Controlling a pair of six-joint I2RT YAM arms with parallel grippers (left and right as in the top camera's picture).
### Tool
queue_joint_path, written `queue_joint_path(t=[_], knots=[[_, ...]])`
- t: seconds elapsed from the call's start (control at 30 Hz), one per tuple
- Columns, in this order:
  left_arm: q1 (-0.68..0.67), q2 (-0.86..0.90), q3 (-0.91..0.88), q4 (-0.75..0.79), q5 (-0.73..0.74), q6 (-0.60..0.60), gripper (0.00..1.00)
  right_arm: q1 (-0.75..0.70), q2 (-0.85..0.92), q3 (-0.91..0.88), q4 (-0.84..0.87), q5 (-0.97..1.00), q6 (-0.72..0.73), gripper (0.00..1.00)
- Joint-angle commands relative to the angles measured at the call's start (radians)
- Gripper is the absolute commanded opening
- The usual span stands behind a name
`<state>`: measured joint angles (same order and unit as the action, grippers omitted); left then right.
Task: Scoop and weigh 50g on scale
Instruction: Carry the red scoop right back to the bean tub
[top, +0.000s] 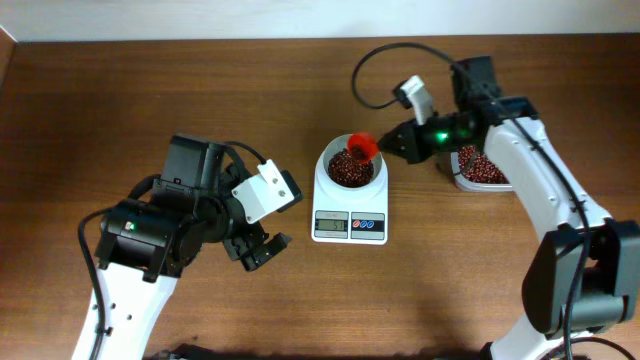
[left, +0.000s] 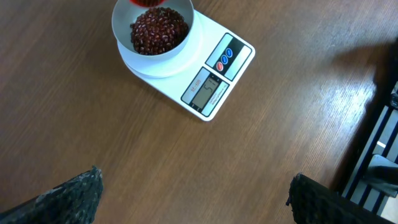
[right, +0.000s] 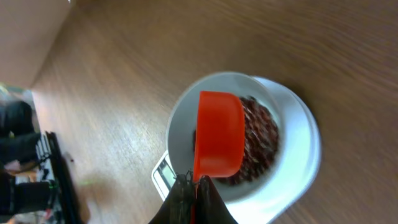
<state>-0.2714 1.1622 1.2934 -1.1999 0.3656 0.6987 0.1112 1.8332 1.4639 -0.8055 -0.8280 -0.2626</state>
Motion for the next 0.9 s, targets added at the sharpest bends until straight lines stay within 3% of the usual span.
queue_joint_path(t=[0.0,0.5,0.67,0.87], knots=[[0.006,-0.005,0.016,0.002,0.001,-0.005,0.99,-0.072,-0.034,0.025,-0.032,-0.057,0.009,0.04],[0.006,-0.005,0.016,0.002,0.001,-0.005,0.99,-0.443,-0.055,0.025,-0.188,-0.053,0.005,0.04],[0.006,-0.005,0.016,0.002,0.001,-0.005,0.99,-0.536,-0.063,0.025,-0.246,0.059,0.005,0.04],[0.006,-0.005,0.016,0.002,0.001,-0.005,0.99,-0.549,-0.124,0.025,-0.262,0.214,0.006,0.04]])
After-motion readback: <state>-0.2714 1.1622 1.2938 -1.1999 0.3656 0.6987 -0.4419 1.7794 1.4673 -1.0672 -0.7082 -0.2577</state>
